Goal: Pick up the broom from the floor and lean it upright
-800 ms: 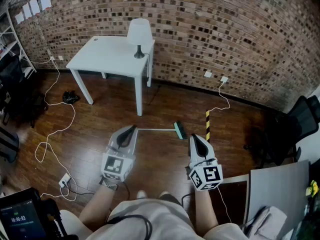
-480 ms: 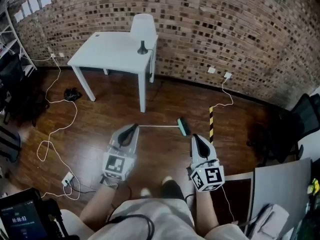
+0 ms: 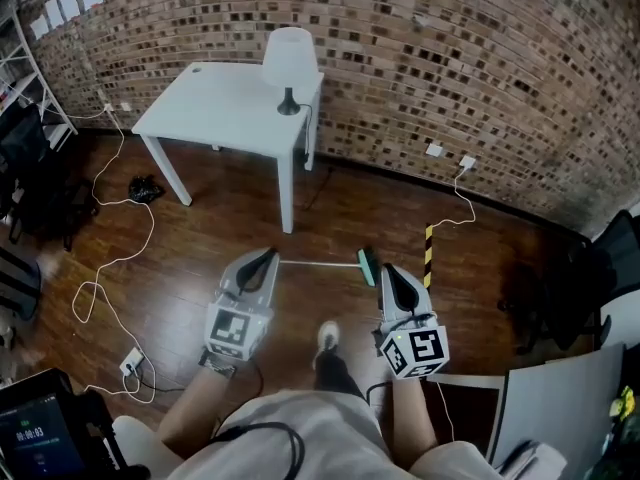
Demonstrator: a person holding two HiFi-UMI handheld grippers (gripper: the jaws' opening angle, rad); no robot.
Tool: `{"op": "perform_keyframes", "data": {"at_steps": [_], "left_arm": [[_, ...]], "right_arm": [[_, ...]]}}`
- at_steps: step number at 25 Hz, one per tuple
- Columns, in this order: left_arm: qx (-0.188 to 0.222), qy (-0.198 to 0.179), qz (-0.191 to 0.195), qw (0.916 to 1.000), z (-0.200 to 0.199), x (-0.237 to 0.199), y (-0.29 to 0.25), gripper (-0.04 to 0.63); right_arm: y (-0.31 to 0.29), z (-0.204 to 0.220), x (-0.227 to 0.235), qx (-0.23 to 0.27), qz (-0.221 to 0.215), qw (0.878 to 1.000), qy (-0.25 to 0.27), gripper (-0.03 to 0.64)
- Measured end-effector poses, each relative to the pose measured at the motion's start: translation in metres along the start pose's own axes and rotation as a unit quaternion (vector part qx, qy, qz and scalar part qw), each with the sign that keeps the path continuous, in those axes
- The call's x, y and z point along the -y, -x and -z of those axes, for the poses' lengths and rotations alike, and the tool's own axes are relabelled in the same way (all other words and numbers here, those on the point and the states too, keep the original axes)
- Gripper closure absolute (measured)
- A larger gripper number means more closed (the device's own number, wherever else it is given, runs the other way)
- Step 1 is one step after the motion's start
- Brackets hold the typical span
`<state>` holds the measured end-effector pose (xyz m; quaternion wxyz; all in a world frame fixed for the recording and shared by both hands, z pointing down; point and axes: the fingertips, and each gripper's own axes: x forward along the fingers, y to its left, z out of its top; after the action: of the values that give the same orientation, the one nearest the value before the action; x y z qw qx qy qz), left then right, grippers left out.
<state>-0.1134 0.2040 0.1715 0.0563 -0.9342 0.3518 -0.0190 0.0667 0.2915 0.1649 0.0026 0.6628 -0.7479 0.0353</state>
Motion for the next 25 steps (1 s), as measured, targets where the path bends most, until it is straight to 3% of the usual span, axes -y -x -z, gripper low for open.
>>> {"op": "perform_keyframes", "data": {"at_steps": [7,12,25], "left_arm": [[-0.008,-0.009,-0.023,0.9997,-0.004,-0.016,-0.078,0.595],[0.000,-0.021,-0.037,0.9991,-0.016,-0.022,-0.139,0.595],[-0.013,-0.022,-0.051,0.9984,-0.005,-0.063,-0.231,0.595]], "right_arm": [[-0.059,-0.007,0.065,-0.003,-0.022,1.000,-0.005,0.604],[-0.097,-0.027,0.116,0.011,-0.030,0.999,0.020,0.604],[-0.187,-0.030,0.180,-0.002,-0.030,1.000,0.009,0.604]]}}
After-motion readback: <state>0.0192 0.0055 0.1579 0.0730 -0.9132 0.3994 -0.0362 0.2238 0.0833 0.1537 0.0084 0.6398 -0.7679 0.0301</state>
